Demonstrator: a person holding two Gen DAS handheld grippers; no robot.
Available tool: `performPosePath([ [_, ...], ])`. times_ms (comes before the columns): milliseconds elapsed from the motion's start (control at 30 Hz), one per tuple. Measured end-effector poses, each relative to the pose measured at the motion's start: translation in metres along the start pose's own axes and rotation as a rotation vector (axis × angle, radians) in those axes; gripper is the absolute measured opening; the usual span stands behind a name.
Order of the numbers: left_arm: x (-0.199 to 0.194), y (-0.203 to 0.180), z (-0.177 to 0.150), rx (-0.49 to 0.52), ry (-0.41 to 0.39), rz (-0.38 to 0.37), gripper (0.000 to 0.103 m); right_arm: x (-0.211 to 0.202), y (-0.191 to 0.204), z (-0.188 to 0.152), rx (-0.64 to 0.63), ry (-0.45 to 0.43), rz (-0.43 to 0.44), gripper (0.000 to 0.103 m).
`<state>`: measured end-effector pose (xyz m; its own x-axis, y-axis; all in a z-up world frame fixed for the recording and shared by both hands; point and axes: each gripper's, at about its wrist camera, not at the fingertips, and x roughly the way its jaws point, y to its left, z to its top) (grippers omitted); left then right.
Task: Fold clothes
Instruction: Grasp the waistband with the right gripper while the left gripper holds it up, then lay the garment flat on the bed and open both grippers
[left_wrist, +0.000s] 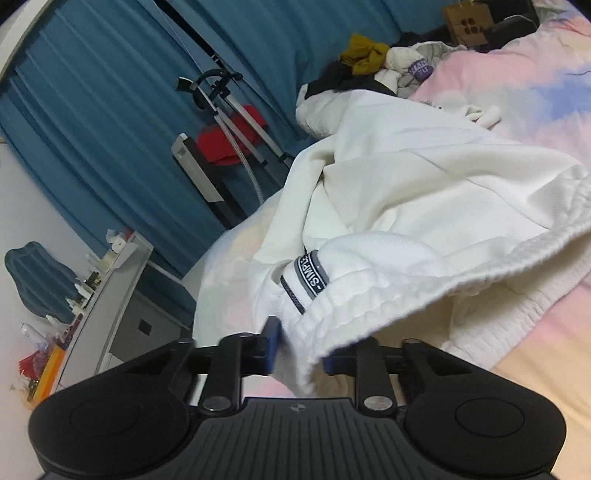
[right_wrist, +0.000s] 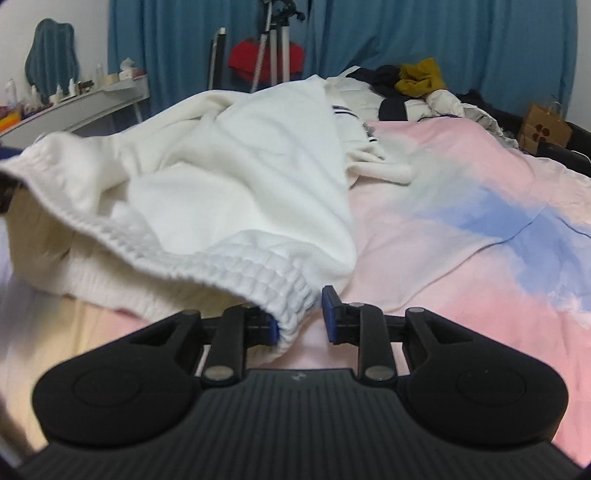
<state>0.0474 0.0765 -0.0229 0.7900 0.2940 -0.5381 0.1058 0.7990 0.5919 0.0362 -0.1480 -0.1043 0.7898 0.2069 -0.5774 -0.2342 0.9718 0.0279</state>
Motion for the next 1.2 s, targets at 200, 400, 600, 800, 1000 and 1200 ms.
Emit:
performPosePath([
  [200, -0.005, 0.076, 0.032, -0.171, -0.122, 0.042, 0.011, -0.032, 0.018, 0.015, 0.146, -0.079, 0.161, 0.021],
  [400, 0.001, 0.191, 0.093, -0.346, -0.234, 0.114, 0.011, -0.034, 0.093, 0.057, 0.214, -0.152, 0.407, 0.021],
  [600, 0.065, 0.294, 0.122, -0.447, -0.209, 0.195, 0.011, 0.016, 0.181, 0.107, 0.186, -0.196, 0.594, 0.021],
  [800, 0.197, 0.335, 0.081, -0.576, -0.039, 0.183, 0.012, 0.112, 0.240, 0.109, 0.160, -0.119, 0.669, 0.021],
  [1000, 0.304, 0.345, 0.015, -0.754, 0.119, 0.104, 0.012, 0.175, 0.272, 0.089, 0.106, -0.043, 0.681, 0.022],
  [1200, 0.307, 0.352, -0.024, -0.820, 0.115, 0.043, 0.018, 0.172, 0.280, 0.094, 0.039, -0.052, 0.687, 0.026],
])
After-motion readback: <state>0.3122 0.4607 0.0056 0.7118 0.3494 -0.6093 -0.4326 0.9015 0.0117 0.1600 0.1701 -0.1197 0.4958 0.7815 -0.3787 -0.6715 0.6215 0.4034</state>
